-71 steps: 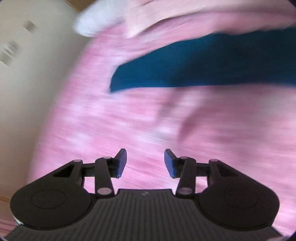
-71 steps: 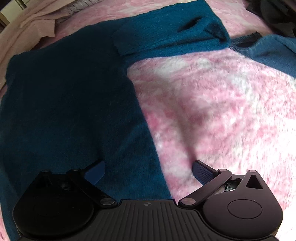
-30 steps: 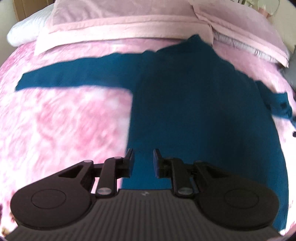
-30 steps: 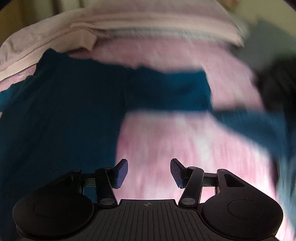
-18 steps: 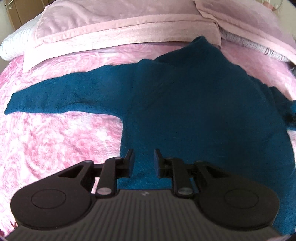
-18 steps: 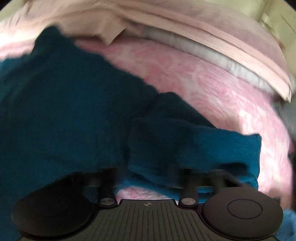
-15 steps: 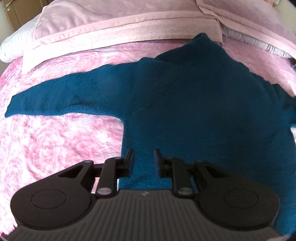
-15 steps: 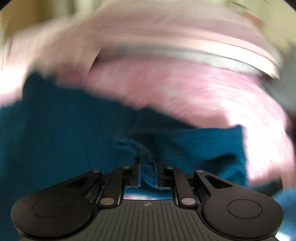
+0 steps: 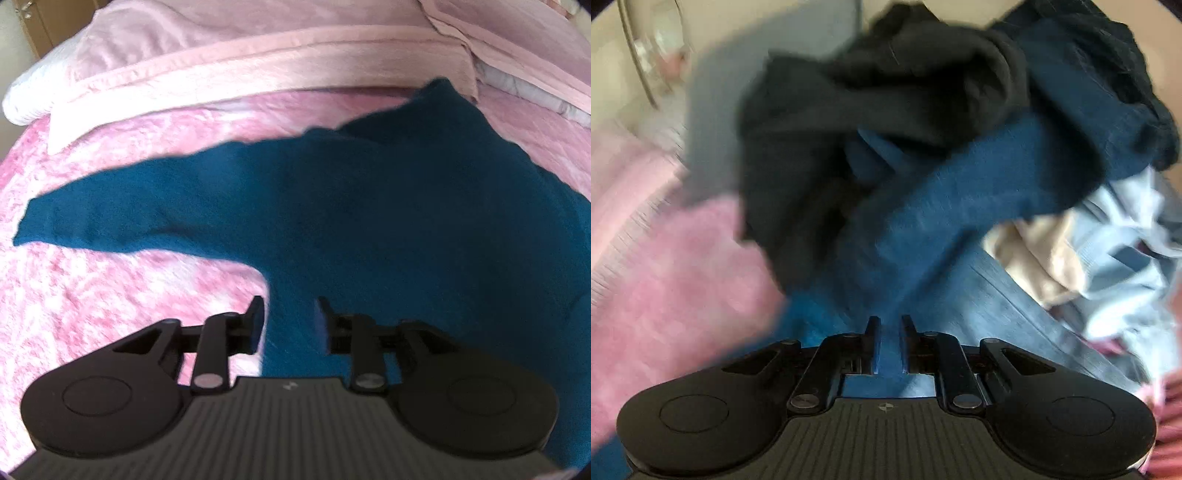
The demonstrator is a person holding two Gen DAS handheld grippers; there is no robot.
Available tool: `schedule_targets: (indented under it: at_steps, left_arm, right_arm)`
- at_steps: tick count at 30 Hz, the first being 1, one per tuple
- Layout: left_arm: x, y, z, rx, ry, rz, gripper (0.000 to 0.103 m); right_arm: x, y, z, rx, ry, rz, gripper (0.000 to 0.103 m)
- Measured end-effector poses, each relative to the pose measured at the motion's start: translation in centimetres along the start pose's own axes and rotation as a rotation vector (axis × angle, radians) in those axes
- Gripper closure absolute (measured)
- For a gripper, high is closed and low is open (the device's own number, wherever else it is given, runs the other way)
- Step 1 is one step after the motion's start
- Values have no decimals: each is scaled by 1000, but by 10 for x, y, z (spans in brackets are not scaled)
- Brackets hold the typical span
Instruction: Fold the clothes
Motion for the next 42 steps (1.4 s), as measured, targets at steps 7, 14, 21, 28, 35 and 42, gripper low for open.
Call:
schedule_targets:
  at_steps: [7,14,21,28,35,42]
  left_arm:
    - [-54,12,-15,20,44,88,53]
    - [-138,39,36,285,136,159,42]
    - [-203,79,103,591,0,101,37]
    - [-164,135,119,812,-316,-162,89]
    - [-151,147,104,936,-501,-162,82]
    - [-195,141,119,916,-412,-66,97]
  right_arm:
    - [122,-28,-193,-483,-372,-212,88]
    - [221,-52,-405,-785,-631,-340,38]
    - [242,-29,-544,-921,-583,-455,38]
    - [294,20,-547,-902,-404,-785,39]
    - [309,26,-539,-1002,-212,-1033,38]
    - [313,30,-586,-1072,-112,-1042,52]
Point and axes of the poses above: each gripper's, at about its wrist camera, not at the fingertips, and y roughly the way its jaws point, z to its right, x to its underside, the point moved 10 cm from there along y, roughly the way its jaws point, and after that the axes turned 2 degrees about x, right-handed, at the moved point
